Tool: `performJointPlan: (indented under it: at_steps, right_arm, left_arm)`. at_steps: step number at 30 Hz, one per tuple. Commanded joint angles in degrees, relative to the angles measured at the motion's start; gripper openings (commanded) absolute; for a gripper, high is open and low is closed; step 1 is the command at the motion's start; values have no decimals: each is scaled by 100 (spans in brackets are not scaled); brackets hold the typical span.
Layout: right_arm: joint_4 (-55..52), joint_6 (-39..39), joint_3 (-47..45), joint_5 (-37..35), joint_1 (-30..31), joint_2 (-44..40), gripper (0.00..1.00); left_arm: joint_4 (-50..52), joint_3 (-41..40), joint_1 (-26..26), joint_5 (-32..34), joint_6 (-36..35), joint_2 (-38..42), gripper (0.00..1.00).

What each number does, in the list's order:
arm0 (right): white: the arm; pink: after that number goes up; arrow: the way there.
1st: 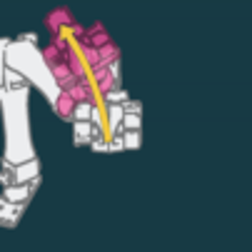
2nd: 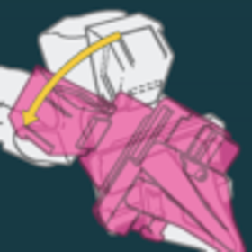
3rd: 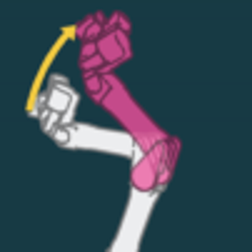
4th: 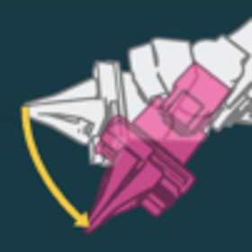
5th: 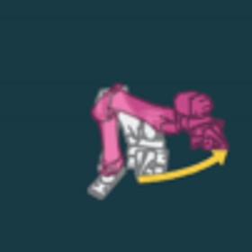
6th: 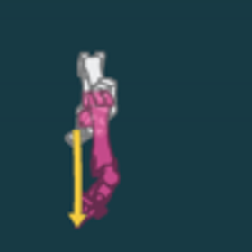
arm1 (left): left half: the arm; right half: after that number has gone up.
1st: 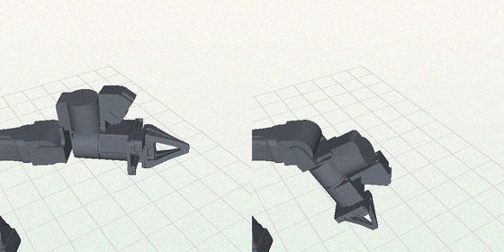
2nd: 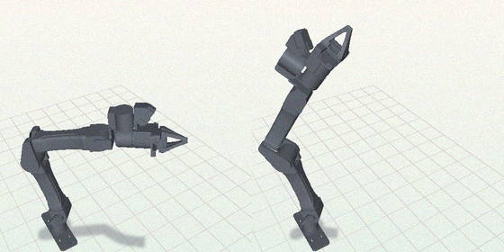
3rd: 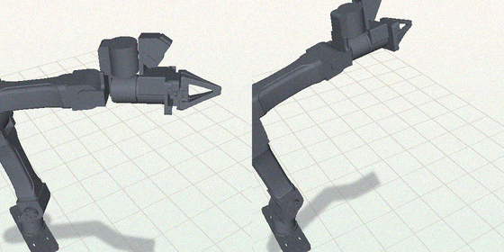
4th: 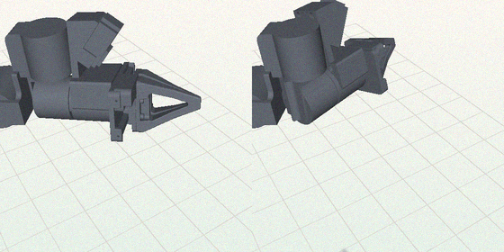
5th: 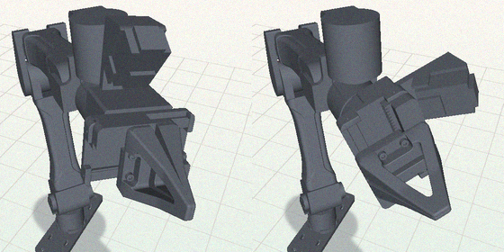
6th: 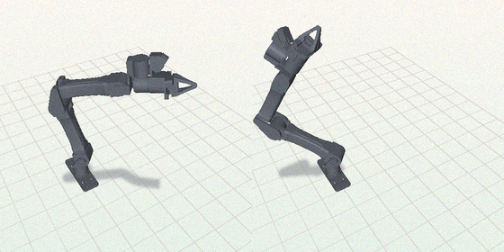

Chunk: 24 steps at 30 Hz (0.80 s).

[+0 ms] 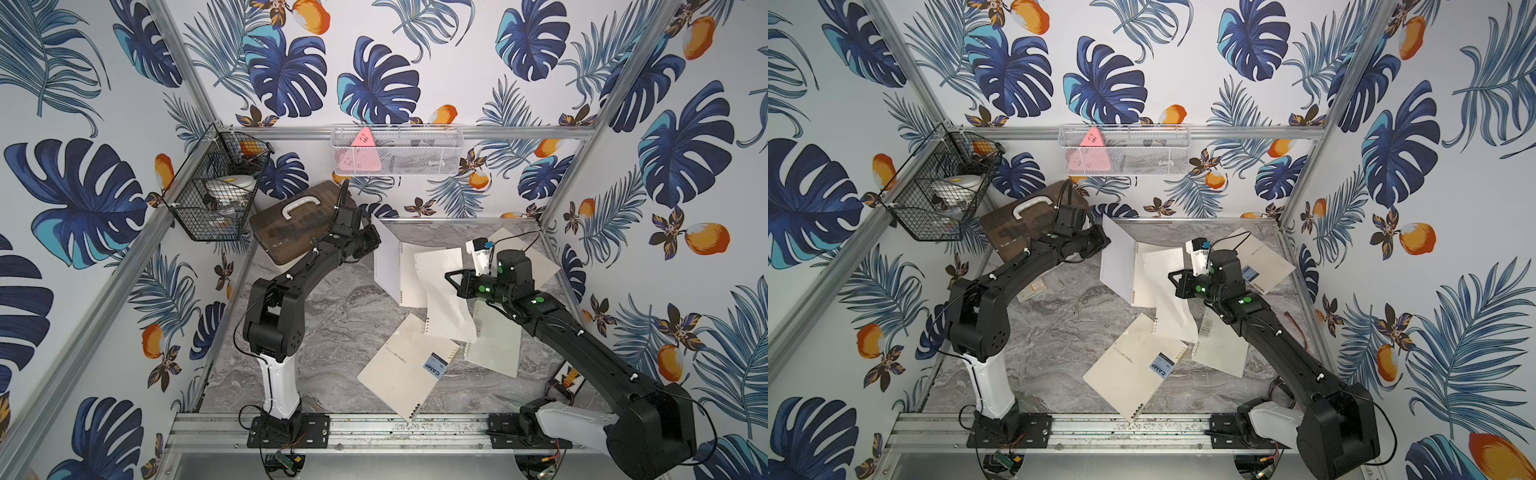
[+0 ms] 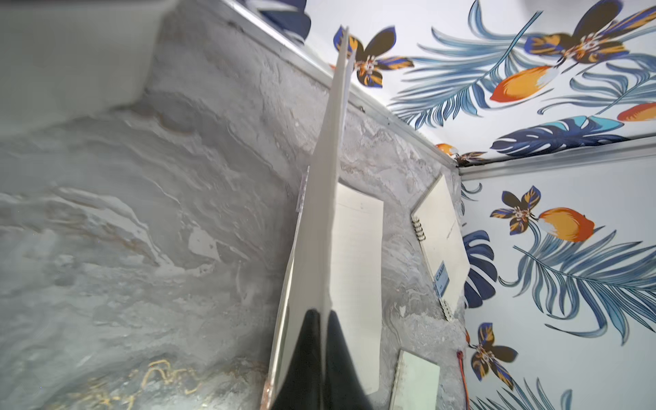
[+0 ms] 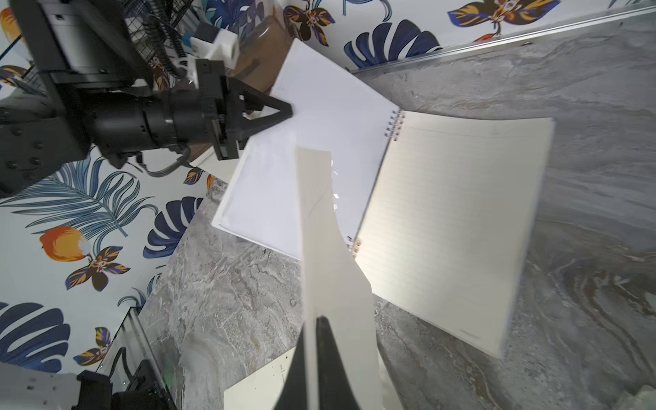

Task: Tear off pages from different notebooks
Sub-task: Close the notebook at the center of the board.

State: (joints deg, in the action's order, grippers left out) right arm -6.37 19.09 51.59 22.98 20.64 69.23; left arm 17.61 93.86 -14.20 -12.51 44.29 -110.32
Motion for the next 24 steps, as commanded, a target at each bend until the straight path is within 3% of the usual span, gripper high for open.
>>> performJointPlan:
  at_steps: [1, 5, 9, 13, 15, 17, 18, 24]
  right_arm:
    - [-211, 171, 104, -67, -89, 118, 0]
    - [-350, 284, 133, 62, -277, 322, 0]
    - [-356, 349, 3, 275, -507, 324, 0]
    - [-439, 324, -85, 488, -753, 161, 0]
    - [-463, 287, -106, 506, -830, 62, 0]
    - [-542, 271, -80, 557, -898, -29, 0]
    - [-565, 276, -74, 567, -917, -77, 0]
    - [-631, 271, -167, 258, -1004, -682, 0]
  left_arm:
    - [747, 619, -56, 478, -551, -38, 0]
    - [1469, 1707, -591, 729, -895, -674, 5]
    - [1401, 2103, -930, 322, -746, -1287, 22]
    - [1100, 2146, -1091, 2, -544, -1718, 55]
    - [836, 2095, -1095, -193, -390, -1822, 67]
    - [637, 2108, -1106, -375, -295, -1908, 94]
    - [596, 2147, -1116, -424, -281, -1943, 99]
    - [232, 2385, -1274, -730, -33, -2281, 99]
